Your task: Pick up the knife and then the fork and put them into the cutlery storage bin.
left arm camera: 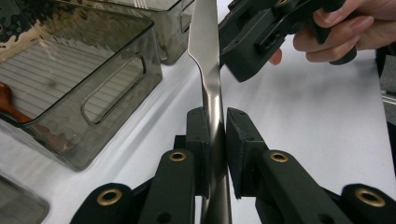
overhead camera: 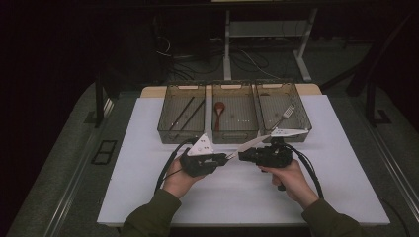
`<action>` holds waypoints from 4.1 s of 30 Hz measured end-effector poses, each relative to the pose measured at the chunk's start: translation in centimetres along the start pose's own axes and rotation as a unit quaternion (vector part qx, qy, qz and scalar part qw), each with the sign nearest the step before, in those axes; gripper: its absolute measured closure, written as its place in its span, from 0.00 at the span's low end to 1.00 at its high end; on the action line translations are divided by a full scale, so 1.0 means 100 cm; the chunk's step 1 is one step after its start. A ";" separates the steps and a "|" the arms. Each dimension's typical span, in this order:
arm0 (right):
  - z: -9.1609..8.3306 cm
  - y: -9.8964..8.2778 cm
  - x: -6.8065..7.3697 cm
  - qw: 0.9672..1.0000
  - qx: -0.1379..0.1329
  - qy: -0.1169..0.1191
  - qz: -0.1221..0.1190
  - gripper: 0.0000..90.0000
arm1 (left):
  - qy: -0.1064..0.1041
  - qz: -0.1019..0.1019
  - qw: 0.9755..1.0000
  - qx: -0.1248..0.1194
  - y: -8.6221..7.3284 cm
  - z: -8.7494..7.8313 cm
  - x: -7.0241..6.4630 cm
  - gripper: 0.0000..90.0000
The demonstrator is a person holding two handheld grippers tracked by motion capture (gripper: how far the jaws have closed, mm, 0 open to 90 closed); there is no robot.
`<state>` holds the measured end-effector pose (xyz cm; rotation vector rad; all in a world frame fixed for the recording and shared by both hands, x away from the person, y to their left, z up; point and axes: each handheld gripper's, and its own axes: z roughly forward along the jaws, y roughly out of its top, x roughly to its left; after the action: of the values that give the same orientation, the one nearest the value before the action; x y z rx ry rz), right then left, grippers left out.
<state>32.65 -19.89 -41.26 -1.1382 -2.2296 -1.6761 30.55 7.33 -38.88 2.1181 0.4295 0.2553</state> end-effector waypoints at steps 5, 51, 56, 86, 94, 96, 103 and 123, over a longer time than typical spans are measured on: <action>0.003 0.003 0.000 1.000 -0.006 0.004 0.008 0.76 | 0.005 0.003 1.000 0.002 0.000 0.001 -0.001 0.88; -0.035 0.029 -0.004 0.997 -0.037 -0.056 -0.041 0.97 | 0.007 -0.066 0.997 -0.026 -0.045 -0.039 0.012 0.59; -0.058 0.038 -0.011 0.994 -0.032 -0.091 -0.053 0.98 | 0.013 -0.072 0.997 -0.035 -0.063 -0.047 0.011 0.48; -0.158 0.111 -0.059 0.966 -0.046 -0.249 -0.057 0.98 | 0.034 -0.091 0.995 -0.020 -0.083 -0.047 0.010 0.00; -0.152 0.108 -0.082 0.956 0.018 -0.290 -0.049 0.97 | 0.031 -0.085 0.996 -0.019 -0.083 -0.048 0.010 0.00; -0.151 0.107 -0.086 0.954 0.031 -0.296 -0.046 0.97 | 0.031 -0.085 0.996 -0.018 -0.083 -0.048 0.010 0.00; -0.150 0.103 -0.094 0.945 0.075 -0.317 -0.043 0.97 | 0.031 -0.086 0.996 -0.018 -0.083 -0.048 0.010 0.00; -0.106 0.120 -0.124 0.943 0.063 -0.322 -0.058 0.97 | 0.026 -0.086 0.996 -0.020 -0.083 -0.046 0.010 0.00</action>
<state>45.50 -33.94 -34.33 -1.7425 -2.7686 -1.2856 28.19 15.45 -43.23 2.0255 0.6284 0.2175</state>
